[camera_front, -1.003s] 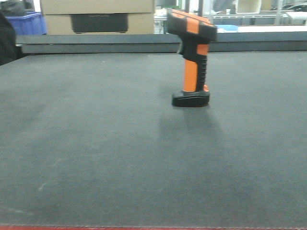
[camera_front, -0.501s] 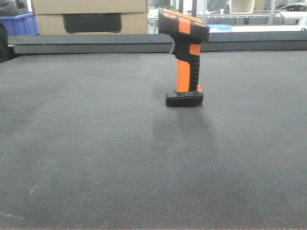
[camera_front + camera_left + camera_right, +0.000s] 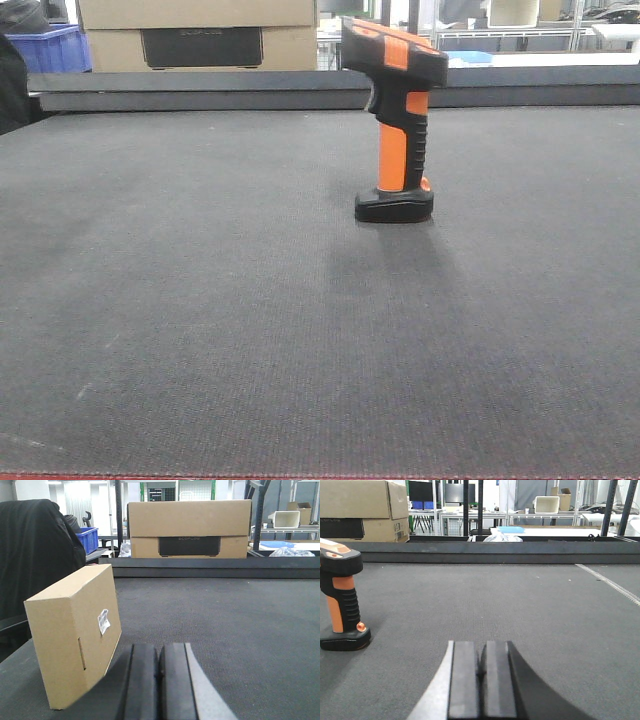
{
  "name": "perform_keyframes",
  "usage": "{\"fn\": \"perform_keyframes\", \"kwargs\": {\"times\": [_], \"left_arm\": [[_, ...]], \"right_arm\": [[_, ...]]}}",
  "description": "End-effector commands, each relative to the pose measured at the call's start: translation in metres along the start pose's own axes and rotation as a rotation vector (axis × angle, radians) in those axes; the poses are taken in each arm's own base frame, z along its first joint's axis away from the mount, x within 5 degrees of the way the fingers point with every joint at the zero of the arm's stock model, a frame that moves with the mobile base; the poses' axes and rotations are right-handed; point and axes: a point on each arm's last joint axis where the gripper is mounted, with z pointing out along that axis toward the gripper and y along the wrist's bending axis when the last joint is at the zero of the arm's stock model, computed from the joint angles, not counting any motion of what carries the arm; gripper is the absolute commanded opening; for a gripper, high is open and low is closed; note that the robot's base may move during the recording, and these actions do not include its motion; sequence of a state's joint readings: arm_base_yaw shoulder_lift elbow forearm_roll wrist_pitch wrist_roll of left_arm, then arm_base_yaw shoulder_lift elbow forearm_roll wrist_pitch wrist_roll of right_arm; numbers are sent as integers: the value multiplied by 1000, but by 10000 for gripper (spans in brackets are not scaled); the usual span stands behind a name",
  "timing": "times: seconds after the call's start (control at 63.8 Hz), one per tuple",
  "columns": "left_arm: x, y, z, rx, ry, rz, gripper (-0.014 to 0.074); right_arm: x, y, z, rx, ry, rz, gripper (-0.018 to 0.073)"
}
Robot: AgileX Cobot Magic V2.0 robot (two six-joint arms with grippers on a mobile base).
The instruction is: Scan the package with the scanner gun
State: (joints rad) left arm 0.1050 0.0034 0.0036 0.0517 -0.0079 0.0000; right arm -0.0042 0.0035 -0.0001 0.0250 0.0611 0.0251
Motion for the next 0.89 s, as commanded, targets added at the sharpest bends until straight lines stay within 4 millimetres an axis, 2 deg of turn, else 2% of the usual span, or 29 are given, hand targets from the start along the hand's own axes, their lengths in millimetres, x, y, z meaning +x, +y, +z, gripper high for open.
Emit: {"fn": "perform_keyframes", "kwargs": {"times": [0.0,0.376,0.517,0.627,0.721,0.877], "left_arm": [[-3,0,0,-2,-25,-3,-111],[-7,0,-1,-2,-64,-3,-111],[-17,0,-2,-2,-175,-3,-111],[-26,1,-3,-3,-222,-3,-111],[-58,3,-9,-9,-260,-2,-111],[-106,6,-13,-15,-226,-3,-111]], "right_arm": [[-3,0,0,2,-33,-4,-162],[-5,0,0,2,-59,-4,-162],[-18,0,-2,-1,-196,-4,-162],[-50,2,-9,-6,-266,-4,-162],[-87,4,-21,-10,-289,-4,-162],[-131,7,-18,-10,-240,-5,-139]]}}
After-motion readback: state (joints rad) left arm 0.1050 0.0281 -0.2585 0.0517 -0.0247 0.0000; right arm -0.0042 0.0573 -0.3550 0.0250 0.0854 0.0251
